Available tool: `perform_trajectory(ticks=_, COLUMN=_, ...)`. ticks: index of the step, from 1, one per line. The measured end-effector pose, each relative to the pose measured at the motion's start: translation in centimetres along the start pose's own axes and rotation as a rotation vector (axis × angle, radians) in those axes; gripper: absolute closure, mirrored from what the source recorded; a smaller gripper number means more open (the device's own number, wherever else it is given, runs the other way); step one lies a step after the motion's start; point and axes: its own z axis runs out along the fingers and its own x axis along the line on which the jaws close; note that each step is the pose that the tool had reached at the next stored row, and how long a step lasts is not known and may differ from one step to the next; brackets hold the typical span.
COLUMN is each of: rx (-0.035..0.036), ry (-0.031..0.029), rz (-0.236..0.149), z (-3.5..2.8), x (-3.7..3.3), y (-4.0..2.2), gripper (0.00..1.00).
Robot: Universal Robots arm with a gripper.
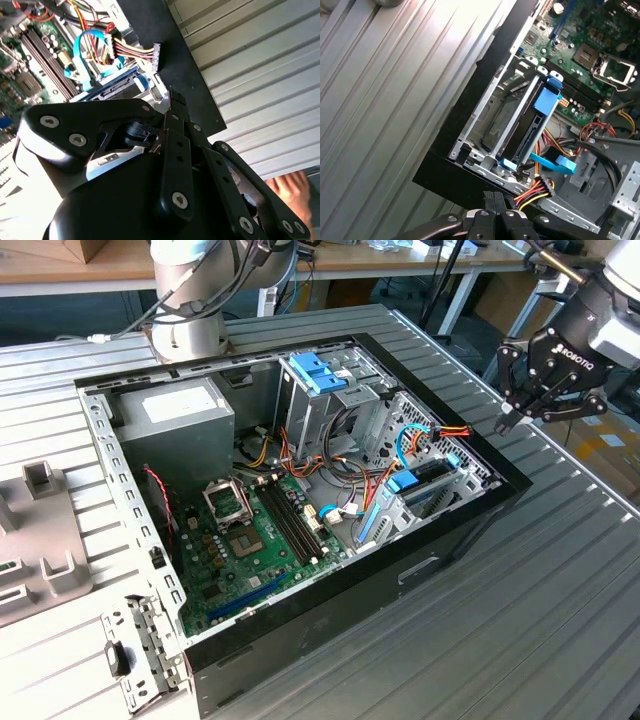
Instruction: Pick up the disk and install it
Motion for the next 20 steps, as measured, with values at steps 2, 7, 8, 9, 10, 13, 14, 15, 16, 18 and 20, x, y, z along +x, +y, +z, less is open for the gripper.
perform_trajectory(ticks=2, rx=-0.0043, ry=0.0002, rz=-0.036, z=0.02, x=0.00, y=0.00, gripper=0.89)
perform_trajectory(ticks=7, rx=-0.0215, ry=0.0013, rz=-0.176, z=0.12, x=0.01, y=0.00, gripper=0.89)
perform_trajectory(ticks=8, rx=-0.0238, ry=0.0015, rz=-0.195, z=0.14, x=0.02, y=0.00, gripper=0.89)
perform_trajectory(ticks=9, rx=-0.0272, ry=0.0018, rz=-0.223, z=0.15, x=0.02, y=0.00, gripper=0.89)
perform_trajectory(ticks=10, rx=-0.0313, ry=0.0020, rz=-0.256, z=0.17, x=0.02, y=0.00, gripper=0.89)
perform_trajectory(ticks=13, rx=-0.0376, ry=0.0024, rz=-0.308, z=0.18, x=0.02, y=0.00, gripper=0.89)
perform_trajectory(ticks=14, rx=-0.0381, ry=0.0024, rz=-0.312, z=0.19, x=0.02, y=0.00, gripper=0.89)
perform_trajectory(ticks=15, rx=-0.0386, ry=0.0024, rz=-0.317, z=0.19, x=0.02, y=0.00, gripper=0.83)
perform_trajectory(ticks=16, rx=-0.0389, ry=0.0025, rz=-0.319, z=0.19, x=0.02, y=0.00, gripper=0.76)
perform_trajectory(ticks=18, rx=-0.0394, ry=0.0025, rz=-0.323, z=0.19, x=0.02, y=0.00, gripper=0.70)
perform_trajectory(ticks=20, rx=-0.0398, ry=0.0025, rz=-0.327, z=0.19, x=0.02, y=0.00, gripper=0.58)
